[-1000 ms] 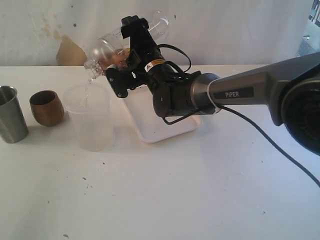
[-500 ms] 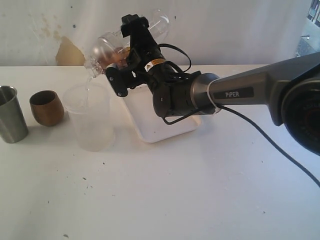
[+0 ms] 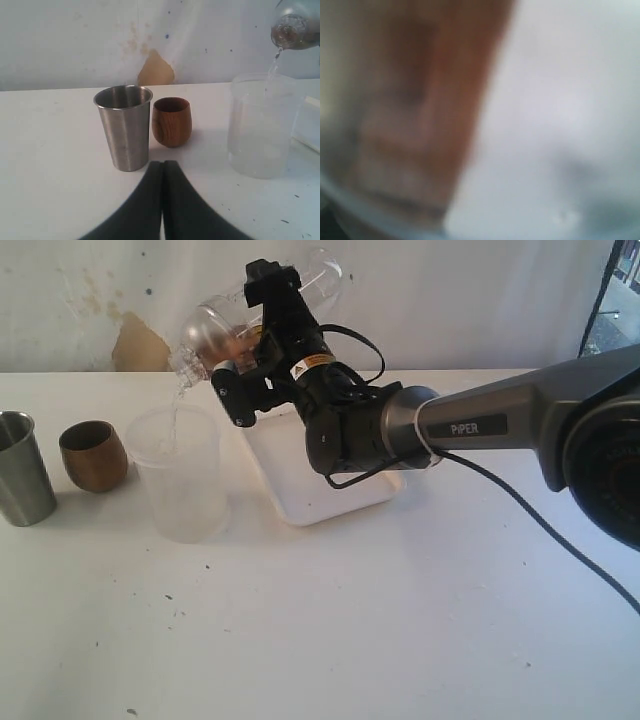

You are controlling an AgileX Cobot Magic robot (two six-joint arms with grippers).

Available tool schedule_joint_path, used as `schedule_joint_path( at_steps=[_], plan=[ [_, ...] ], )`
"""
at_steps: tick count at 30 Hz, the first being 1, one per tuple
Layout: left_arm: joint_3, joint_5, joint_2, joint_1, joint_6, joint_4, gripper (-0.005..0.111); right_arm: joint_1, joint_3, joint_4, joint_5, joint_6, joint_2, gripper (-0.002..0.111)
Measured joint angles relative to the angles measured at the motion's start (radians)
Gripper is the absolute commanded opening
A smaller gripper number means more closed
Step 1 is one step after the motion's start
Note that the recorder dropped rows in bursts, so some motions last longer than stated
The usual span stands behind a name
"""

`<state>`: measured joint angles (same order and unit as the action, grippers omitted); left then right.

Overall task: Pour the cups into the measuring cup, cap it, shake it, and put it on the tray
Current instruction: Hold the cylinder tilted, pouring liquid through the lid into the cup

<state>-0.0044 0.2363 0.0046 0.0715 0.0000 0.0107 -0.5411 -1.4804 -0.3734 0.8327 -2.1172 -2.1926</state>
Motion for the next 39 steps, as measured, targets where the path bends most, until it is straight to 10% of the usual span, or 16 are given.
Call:
schedule_joint_path(
  at_steps=[39],
  plan=[
    [0.000,0.000,0.000,0.000,0.000,0.000,0.000,0.000,0.000,0.017,0.006,0.000,0.000,0.000]
  ],
)
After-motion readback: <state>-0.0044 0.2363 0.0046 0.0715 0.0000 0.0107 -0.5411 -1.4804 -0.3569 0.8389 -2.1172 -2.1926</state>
